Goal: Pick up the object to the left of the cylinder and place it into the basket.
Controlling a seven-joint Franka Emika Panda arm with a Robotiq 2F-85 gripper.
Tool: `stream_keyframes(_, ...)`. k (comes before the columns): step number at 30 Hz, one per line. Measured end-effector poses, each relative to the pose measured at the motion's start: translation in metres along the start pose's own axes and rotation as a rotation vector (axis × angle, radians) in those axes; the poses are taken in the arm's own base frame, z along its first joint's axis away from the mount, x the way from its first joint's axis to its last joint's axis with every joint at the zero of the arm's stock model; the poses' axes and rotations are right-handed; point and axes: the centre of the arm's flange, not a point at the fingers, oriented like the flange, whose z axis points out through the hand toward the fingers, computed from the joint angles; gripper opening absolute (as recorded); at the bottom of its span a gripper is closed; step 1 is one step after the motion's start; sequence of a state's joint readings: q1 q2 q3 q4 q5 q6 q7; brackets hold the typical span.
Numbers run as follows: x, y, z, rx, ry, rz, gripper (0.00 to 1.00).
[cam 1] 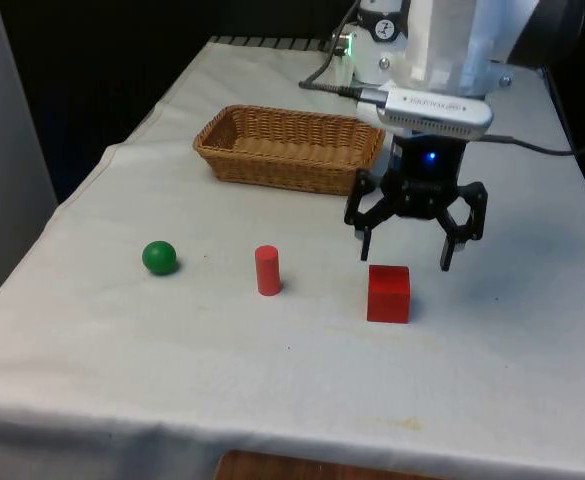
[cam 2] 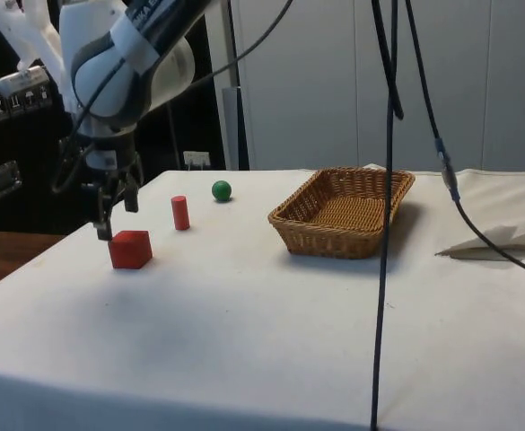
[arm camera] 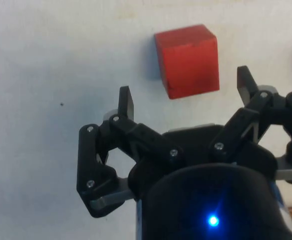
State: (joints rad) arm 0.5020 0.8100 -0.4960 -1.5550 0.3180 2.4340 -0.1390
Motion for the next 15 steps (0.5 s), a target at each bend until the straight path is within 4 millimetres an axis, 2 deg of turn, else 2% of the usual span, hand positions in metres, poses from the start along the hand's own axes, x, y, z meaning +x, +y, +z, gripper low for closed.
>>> stream_keyframes(15, -0.004, 0.009, 0.03, 0.029, -0.022, -0.006, 1.0)
